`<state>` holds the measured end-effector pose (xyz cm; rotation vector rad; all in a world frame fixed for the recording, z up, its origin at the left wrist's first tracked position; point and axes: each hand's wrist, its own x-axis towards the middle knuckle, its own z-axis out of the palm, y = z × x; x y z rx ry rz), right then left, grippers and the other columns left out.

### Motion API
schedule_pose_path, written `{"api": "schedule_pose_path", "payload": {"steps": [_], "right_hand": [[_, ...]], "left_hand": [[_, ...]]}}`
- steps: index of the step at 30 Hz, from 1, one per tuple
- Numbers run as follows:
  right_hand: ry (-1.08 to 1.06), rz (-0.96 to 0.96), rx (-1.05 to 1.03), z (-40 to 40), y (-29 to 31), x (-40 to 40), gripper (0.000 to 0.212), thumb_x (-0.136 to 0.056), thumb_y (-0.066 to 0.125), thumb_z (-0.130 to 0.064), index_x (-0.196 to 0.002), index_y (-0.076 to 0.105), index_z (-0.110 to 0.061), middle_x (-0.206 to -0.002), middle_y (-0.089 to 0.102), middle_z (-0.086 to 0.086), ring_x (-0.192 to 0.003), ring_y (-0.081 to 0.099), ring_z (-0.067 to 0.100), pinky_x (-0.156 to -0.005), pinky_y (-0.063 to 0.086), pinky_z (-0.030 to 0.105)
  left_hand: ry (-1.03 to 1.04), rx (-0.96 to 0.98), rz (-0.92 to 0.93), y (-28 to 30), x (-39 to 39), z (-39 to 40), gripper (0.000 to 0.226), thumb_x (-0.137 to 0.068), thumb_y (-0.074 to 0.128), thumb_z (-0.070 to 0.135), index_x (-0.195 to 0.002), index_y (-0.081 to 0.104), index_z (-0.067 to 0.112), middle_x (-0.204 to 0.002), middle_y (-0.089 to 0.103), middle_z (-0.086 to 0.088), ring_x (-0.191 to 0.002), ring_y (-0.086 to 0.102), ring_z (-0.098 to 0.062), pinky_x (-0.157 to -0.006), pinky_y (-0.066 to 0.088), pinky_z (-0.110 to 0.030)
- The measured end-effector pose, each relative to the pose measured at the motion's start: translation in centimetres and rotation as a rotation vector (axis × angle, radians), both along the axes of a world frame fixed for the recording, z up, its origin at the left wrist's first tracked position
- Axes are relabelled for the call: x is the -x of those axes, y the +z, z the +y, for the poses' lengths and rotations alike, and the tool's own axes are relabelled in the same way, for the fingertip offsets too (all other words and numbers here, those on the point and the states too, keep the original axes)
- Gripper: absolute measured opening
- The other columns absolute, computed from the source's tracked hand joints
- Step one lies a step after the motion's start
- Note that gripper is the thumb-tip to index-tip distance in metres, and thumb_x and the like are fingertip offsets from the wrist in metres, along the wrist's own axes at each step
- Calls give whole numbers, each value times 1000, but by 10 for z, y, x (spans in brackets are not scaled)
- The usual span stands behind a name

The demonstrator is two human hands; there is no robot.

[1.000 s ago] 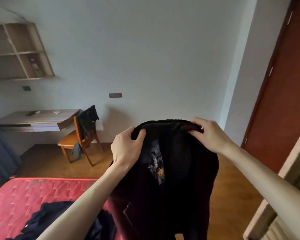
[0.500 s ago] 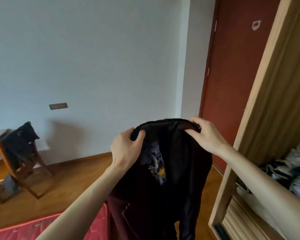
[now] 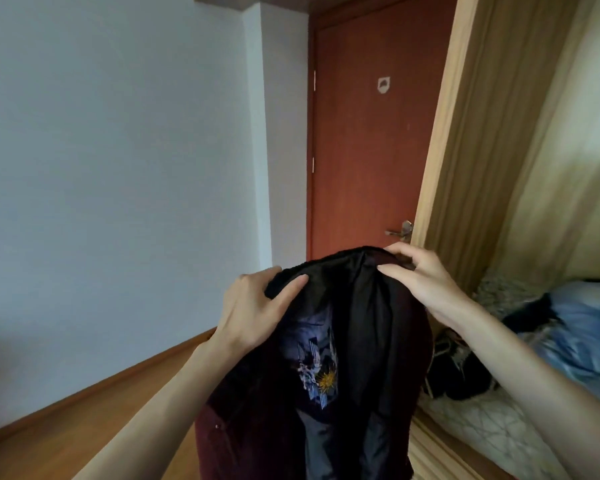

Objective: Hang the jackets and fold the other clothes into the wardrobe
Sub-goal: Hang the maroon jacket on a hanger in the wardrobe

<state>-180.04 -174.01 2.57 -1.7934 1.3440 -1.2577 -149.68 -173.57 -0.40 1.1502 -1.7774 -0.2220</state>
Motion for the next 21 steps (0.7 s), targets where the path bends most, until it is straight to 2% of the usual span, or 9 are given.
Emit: {"api": "schedule_pose_path", "payload": {"steps": [3, 7, 12, 14, 16, 17, 19, 21], "right_hand": [[-69, 24, 26, 1, 4, 24, 30, -81, 73, -48, -109, 76, -38, -103, 77, -14, -96, 73, 3, -81, 53, 25], [-192, 59, 43, 8, 14, 59, 31, -81, 72, -47, -109, 76, -35, -101, 77, -11, -93, 73, 5, -79, 51, 25], [-343, 110, 111, 23, 26, 95, 22, -82, 72, -46, -99, 75, -32, -95, 76, -5, -92, 72, 14, -83, 54, 30], [-399, 165, 145, 29, 33, 110, 16, -86, 70, -43, -97, 73, -31, -92, 75, -5, -90, 71, 17, -83, 54, 34], [-458, 240, 195, 32, 40, 127, 4, -91, 72, -33, -95, 71, -32, -88, 72, -9, -86, 69, 12, -79, 51, 28], [-488, 265, 223, 33, 44, 135, 6, -93, 73, -27, -93, 70, -32, -87, 71, -10, -85, 68, 10, -76, 49, 24], [-535, 296, 251, 35, 57, 151, 12, -94, 73, -21, -92, 70, -32, -87, 71, -11, -86, 68, 9, -77, 48, 22], [-552, 315, 247, 34, 71, 170, 9, -96, 72, -21, -94, 71, -29, -90, 72, -11, -90, 68, 8, -81, 50, 26]], "left_hand": [[-40, 55, 32, -1, 22, -30, 63, -92, 48, 79, -70, 49, 20, -57, 51, 0, -51, 44, -16, -50, 40, -31], [-99, 100, 34, 3, 67, -57, 55, -96, 45, 77, -70, 45, 29, -57, 52, 0, -51, 47, -19, -49, 38, -26], [-132, 135, 30, 22, 123, -82, 54, -96, 40, 77, -75, 51, 29, -55, 57, 4, -54, 58, -14, -56, 52, -37], [-149, 161, 25, 34, 149, -92, 51, -95, 39, 78, -75, 51, 32, -54, 57, 6, -55, 58, -12, -57, 51, -35], [-171, 198, 48, 44, 175, -104, 48, -94, 41, 77, -79, 57, 35, -55, 59, 10, -59, 59, -6, -55, 45, -27], [-179, 214, 61, 51, 187, -109, 52, -94, 41, 78, -85, 64, 32, -55, 59, 13, -61, 59, -3, -55, 42, -25], [-181, 234, 77, 64, 213, -120, 63, -92, 40, 80, -94, 69, 25, -55, 60, 14, -55, 55, -1, -57, 41, -27], [-193, 247, 88, 80, 238, -127, 65, -91, 38, 83, -87, 68, 25, -53, 59, 12, -52, 54, -5, -57, 42, -31]]}}
